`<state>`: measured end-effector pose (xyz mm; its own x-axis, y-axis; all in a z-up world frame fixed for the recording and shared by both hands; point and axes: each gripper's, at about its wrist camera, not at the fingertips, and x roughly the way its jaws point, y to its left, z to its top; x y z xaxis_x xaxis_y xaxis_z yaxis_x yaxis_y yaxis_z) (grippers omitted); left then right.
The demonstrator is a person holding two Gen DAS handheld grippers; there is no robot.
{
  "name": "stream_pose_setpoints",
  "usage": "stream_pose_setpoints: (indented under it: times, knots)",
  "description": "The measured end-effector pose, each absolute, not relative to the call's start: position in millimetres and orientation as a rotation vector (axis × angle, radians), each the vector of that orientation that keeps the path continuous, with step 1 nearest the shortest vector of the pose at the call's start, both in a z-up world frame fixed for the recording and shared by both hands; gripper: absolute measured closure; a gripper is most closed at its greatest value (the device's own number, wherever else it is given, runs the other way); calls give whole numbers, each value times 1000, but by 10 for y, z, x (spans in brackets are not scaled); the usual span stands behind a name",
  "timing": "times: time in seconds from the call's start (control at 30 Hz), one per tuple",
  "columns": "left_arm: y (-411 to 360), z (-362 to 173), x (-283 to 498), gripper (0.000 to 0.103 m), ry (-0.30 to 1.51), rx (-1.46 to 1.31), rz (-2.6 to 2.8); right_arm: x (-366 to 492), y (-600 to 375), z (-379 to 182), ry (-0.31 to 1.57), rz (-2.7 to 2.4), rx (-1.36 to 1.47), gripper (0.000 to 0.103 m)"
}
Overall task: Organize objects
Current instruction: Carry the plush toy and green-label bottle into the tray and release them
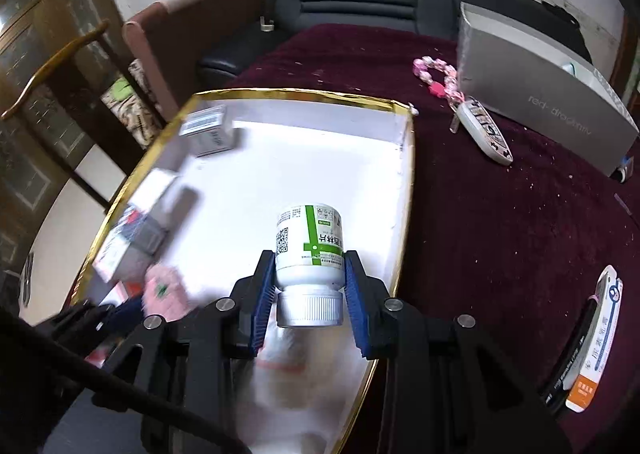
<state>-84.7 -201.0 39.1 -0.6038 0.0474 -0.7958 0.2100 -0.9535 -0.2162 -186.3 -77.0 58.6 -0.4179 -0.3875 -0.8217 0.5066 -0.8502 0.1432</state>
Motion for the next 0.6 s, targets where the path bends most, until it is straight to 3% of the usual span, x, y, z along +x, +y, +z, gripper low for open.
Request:
stream_pose_setpoints:
  times: [0.6]
  knots:
    - [-1737,370,-661,66,237,1322,-2705,-1865,-810,416,204,-2229,1328,72]
